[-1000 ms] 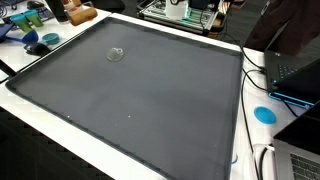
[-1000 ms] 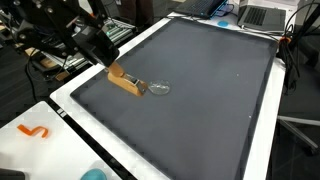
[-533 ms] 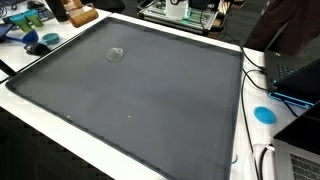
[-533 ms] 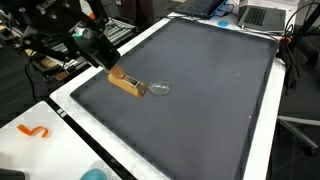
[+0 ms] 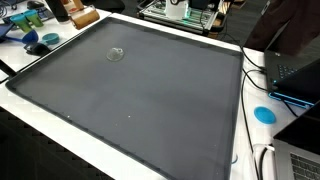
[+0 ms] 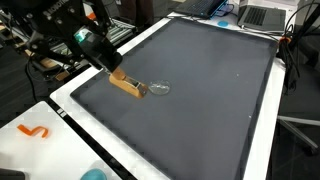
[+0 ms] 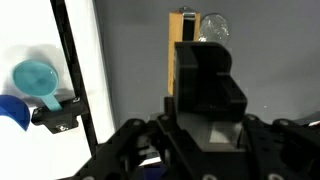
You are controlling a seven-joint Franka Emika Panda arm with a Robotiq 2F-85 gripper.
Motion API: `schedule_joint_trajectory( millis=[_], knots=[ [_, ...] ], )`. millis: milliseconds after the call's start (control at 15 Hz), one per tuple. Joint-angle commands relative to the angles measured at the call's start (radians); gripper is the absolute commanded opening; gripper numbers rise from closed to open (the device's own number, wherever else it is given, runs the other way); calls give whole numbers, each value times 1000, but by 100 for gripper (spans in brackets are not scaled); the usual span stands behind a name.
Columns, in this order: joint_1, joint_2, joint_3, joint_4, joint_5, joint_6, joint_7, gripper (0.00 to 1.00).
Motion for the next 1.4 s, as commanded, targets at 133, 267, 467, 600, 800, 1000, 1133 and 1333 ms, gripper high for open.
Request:
schedule_joint_trajectory(
  millis=[133,267,467,600,800,1000,1133,1333],
  knots=[
    [-6,-8,16,-10,-9,5,-28,24],
    [-3,-9,22,-13,-17,4,-31,24],
    [4,-14,33,-18,-33,6,-43,24],
    [10,-18,41,-22,-46,9,-52,24],
    [19,-23,53,-27,-78,10,-66,24],
    [30,-33,66,-34,-113,18,-67,24],
    [39,-45,76,-41,-138,17,-71,24],
    [54,-66,87,-52,-170,18,-81,24]
  ],
)
